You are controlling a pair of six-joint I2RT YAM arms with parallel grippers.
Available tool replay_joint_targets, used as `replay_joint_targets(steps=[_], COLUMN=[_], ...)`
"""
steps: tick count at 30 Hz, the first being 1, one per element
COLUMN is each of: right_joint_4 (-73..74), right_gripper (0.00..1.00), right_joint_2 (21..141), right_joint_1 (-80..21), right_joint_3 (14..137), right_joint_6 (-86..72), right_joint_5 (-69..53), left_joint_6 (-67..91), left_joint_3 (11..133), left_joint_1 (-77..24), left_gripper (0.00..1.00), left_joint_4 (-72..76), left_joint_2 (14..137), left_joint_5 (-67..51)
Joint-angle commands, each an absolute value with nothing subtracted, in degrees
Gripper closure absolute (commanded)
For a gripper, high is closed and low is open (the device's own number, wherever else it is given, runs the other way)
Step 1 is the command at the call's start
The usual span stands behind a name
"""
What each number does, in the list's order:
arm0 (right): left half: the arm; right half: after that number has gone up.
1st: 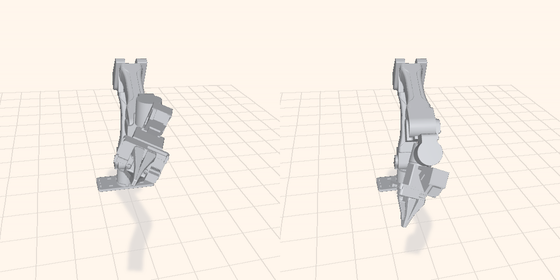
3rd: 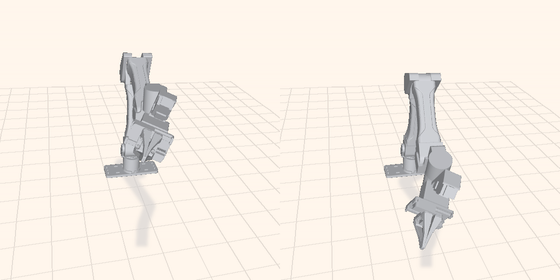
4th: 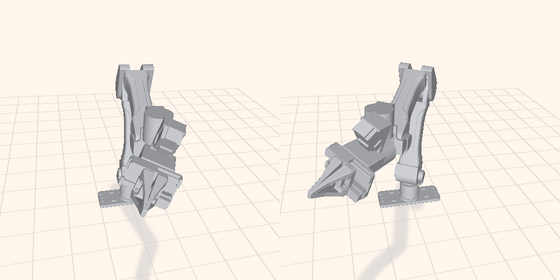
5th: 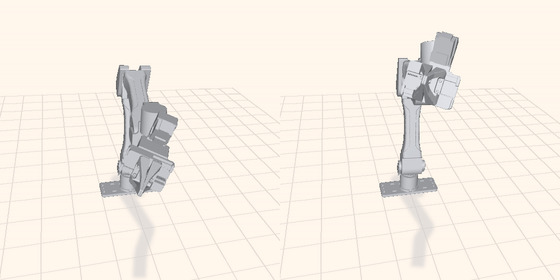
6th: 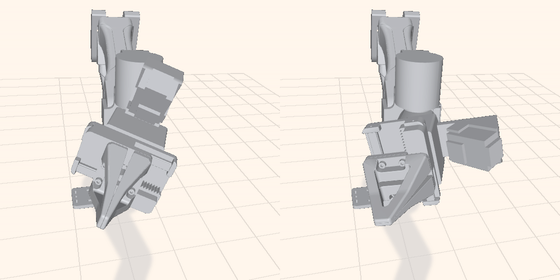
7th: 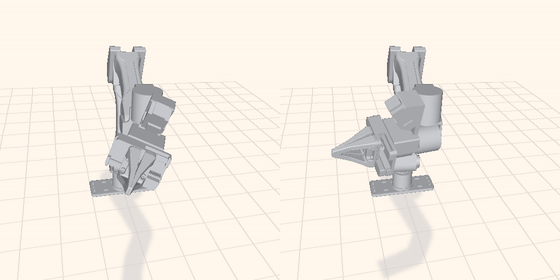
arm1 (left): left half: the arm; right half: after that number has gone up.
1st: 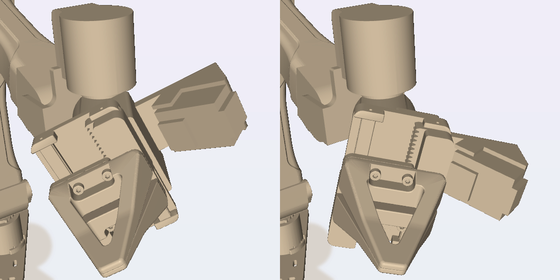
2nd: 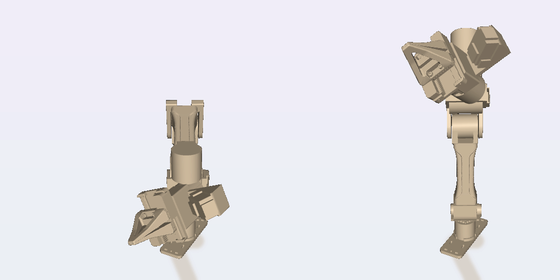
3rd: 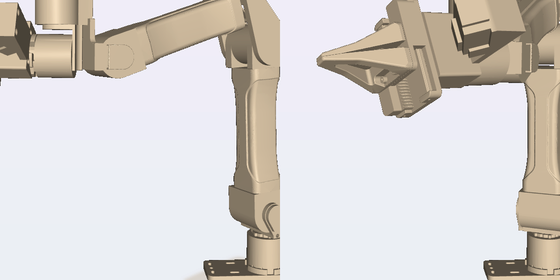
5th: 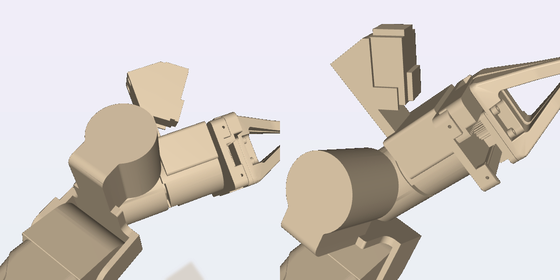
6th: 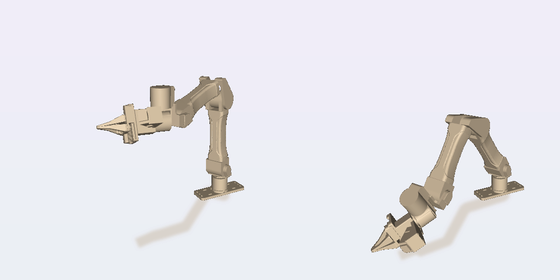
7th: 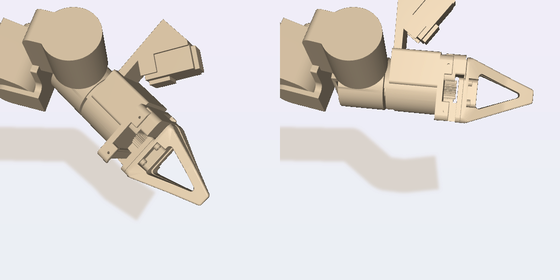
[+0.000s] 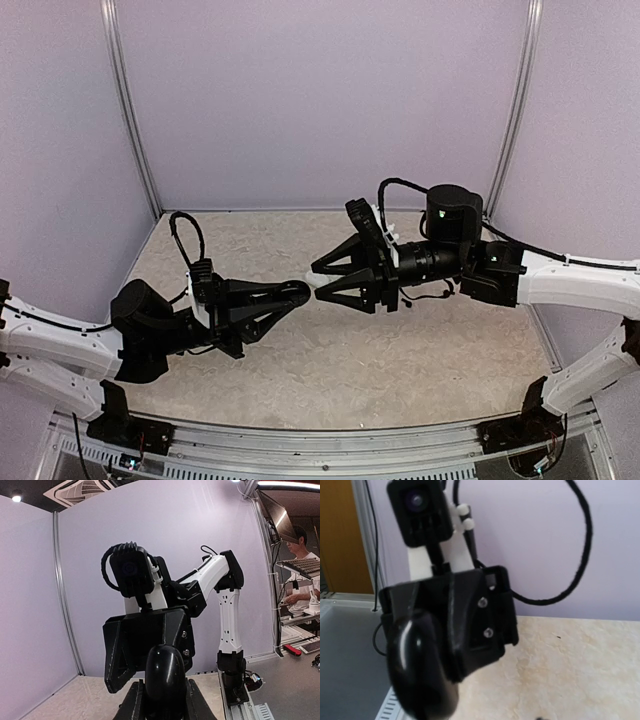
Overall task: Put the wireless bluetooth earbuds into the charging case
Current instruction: Pass from the left arm to the right
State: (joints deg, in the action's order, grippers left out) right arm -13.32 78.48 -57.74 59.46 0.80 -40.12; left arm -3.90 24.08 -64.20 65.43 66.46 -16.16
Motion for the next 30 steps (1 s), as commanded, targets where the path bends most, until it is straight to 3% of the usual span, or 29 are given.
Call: replay_joint_targets(steps=[1, 14, 21, 25, 30], right_joint_4=[-17.65, -19.1, -16.44, -12.66, -5.08], right_gripper=[0.56, 0.62, 0.75, 0.8, 0.85], right_joint_2=[80.5, 82.87, 83.63, 83.15, 81.5], right_joint_1=[-59.75, -61.83, -62.05, -62.05, -61.97], right_joint_3=[61.71, 64.43, 65.82, 67.05, 68.76], right_joint_6=[1.42, 1.83, 2.69, 4.28, 6.61], right_joint_5=[-41.21, -44.19, -44.46, -43.33, -40.1], left_joint_6=[-2.68, -3.08, -2.72, -2.7, -5.52], left_joint_3=[22.77, 21.68, 21.14, 20.83, 20.59], left_joint_1=[-63.92, -63.73, -63.27, -63.04, -62.92], left_gripper=[0.91, 0.91, 0.9, 0.8, 0.58], left_joint_4=[69.42, 71.66, 72.07, 70.94, 64.75], left_joint_2=[65.23, 65.94, 65.87, 65.33, 62.99], left_joint_5=[-16.7, -15.88, -15.84, -15.16, -13.47])
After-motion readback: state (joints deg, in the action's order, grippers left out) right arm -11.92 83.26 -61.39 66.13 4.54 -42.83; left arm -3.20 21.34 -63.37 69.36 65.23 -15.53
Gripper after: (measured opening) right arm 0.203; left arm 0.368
